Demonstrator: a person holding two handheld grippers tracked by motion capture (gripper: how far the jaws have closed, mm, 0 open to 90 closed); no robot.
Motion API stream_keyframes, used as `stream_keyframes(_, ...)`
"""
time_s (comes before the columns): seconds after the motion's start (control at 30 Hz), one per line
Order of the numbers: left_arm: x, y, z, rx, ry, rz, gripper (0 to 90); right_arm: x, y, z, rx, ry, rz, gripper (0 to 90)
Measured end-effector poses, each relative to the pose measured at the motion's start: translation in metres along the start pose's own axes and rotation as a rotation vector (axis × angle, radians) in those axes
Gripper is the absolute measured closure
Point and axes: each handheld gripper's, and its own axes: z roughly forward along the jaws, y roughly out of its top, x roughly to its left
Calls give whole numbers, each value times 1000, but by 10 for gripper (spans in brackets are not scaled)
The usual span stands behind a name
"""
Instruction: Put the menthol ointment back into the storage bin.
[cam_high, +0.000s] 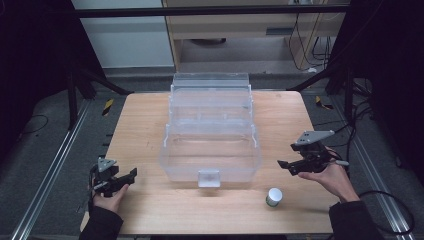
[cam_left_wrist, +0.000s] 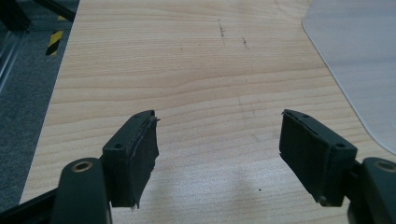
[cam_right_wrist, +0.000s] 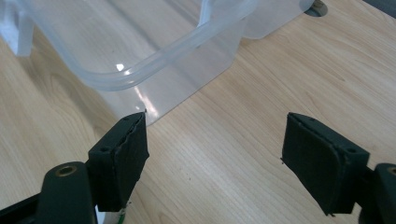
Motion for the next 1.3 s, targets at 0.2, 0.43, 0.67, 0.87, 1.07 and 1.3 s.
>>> stream_keyframes(0.2, 0, 0, 0, 3, 1, 4, 275, 5, 2, 0, 48, 45, -64, 227)
stream_keyframes(0.43, 0, 0, 0, 6, 2, 6, 277, 12, 7, -2, 105, 91, -134, 233)
stream_keyframes(0.67, 0, -1, 1, 14, 2, 8, 278, 19, 12, -3, 164, 128, -195, 246)
stream_keyframes(0.87, 0, -1, 1, 16, 2, 10, 279, 26, 14, -1, 228, 160, -247, 251)
stream_keyframes(1.07, 0, -1, 0, 15, 2, 9, 281, 34, 15, 1, 287, 183, -300, 254)
stream_keyframes(1.3, 0, -1, 0, 15, 4, 10, 282, 40, 13, 4, 331, 202, -337, 255)
